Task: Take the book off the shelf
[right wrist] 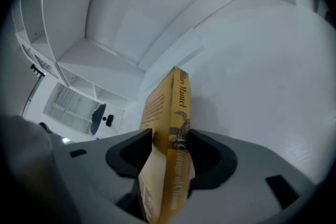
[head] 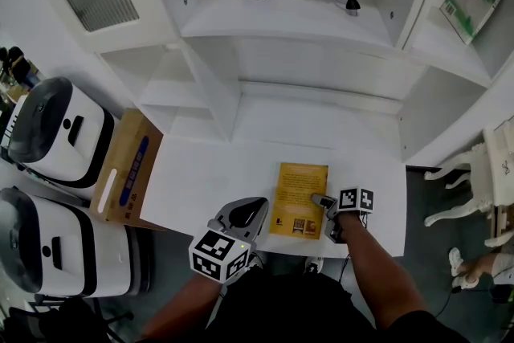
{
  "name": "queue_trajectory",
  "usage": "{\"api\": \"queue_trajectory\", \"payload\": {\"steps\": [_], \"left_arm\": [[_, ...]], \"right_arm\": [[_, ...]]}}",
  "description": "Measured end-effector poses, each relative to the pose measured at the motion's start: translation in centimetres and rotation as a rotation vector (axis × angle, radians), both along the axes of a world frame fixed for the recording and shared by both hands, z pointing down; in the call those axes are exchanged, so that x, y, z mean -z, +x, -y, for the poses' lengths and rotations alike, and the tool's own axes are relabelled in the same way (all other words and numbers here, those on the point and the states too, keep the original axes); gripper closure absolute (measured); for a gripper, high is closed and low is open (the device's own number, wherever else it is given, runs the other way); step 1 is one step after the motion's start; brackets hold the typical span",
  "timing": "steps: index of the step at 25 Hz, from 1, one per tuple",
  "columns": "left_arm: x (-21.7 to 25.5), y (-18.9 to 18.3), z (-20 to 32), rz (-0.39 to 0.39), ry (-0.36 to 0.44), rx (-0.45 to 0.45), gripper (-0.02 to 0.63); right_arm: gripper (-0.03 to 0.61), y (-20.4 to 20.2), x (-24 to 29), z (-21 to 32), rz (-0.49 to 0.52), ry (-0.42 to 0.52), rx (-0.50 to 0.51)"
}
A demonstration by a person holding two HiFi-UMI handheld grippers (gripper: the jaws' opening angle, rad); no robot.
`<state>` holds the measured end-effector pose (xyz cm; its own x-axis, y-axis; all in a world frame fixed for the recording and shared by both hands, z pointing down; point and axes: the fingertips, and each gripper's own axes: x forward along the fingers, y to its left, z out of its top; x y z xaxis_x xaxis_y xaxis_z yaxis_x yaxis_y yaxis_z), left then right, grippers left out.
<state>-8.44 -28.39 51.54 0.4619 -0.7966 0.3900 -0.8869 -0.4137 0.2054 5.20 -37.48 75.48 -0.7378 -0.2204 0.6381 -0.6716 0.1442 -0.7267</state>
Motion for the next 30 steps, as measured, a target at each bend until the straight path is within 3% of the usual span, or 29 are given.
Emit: {"api": "queue_trajectory", "payload": {"steps": [6,15,30], "left_arm": [[0.1,0.4,-0.4,-0.002,0.001,-0.016,0.606],[-0.2,-0.1,-1.0,-0.015,-0.003,-0.024,0.606],[0.8,-1.2,-2.0,-0.048,0.026,-0.107,0.606]], "right_arm": [[0.351,0.8,-0.8,-0.4,-0.118,0.043,0.012],[0.334,1.3,1.1,0.1,-0.22,0.222,0.055],[0.339,0.2,13.9,-3.5,-0.025,0.523,-0.085]]}}
